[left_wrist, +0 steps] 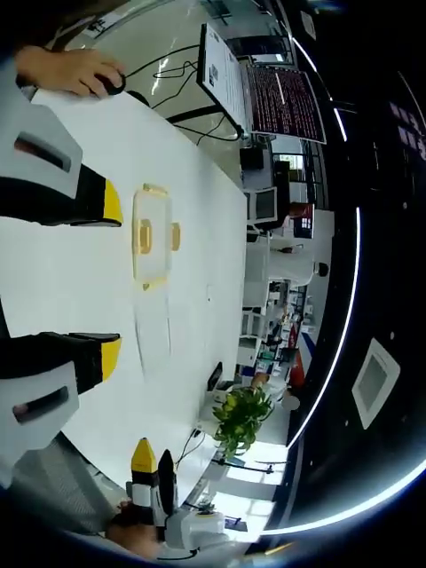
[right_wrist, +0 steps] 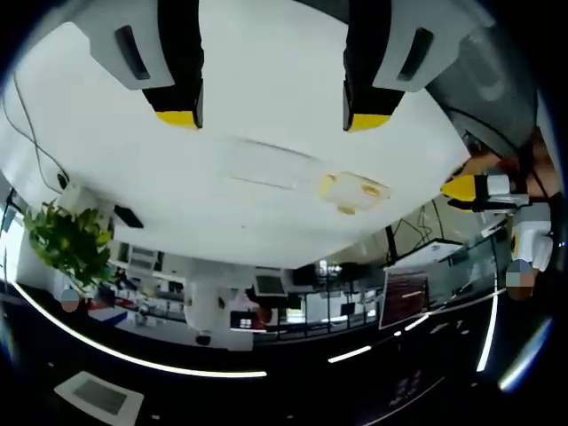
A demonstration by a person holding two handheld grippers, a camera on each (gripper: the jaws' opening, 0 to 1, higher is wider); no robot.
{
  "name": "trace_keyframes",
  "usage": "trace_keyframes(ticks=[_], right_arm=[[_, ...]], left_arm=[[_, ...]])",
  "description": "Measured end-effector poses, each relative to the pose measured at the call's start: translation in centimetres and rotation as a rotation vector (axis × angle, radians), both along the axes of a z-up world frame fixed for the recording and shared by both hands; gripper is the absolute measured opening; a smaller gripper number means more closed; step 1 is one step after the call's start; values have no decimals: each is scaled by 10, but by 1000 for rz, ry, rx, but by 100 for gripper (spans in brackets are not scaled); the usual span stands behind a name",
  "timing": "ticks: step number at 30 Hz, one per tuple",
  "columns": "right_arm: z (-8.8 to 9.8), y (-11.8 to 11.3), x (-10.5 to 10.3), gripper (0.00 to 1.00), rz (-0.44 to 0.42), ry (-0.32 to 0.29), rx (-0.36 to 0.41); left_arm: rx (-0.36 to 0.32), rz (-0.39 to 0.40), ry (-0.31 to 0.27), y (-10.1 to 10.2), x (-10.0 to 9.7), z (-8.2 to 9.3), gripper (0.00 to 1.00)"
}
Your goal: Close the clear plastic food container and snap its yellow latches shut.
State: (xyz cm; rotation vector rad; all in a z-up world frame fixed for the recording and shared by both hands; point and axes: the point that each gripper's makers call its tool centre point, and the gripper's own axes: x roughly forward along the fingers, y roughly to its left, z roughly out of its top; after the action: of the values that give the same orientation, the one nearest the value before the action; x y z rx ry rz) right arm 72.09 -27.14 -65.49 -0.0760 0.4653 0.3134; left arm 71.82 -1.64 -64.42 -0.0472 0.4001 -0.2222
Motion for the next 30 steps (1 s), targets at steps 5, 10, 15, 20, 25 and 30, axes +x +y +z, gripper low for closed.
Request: trace_keyframes(ticks=[5, 10, 15, 20, 25, 30], right_arm=[[0, 0, 0, 61, 1, 1, 0], [0, 0, 0, 61, 3, 3, -4], [-1, 0, -1, 61, 5, 6, -7], [-1, 0, -1, 60, 5, 8, -2], [-1, 1, -1, 60, 6, 8, 0], [-2, 2, -1, 59, 11, 10, -5]], left_arm=[[2, -1, 0, 0, 0, 0, 42], [11, -6, 4, -1, 0, -1, 42], [13, -8, 5, -1, -1, -1, 42], [7, -5, 6, -1, 0, -1, 42], [7, -7, 7, -2, 0, -2, 42], [5, -6, 6, -1, 0, -1, 42]])
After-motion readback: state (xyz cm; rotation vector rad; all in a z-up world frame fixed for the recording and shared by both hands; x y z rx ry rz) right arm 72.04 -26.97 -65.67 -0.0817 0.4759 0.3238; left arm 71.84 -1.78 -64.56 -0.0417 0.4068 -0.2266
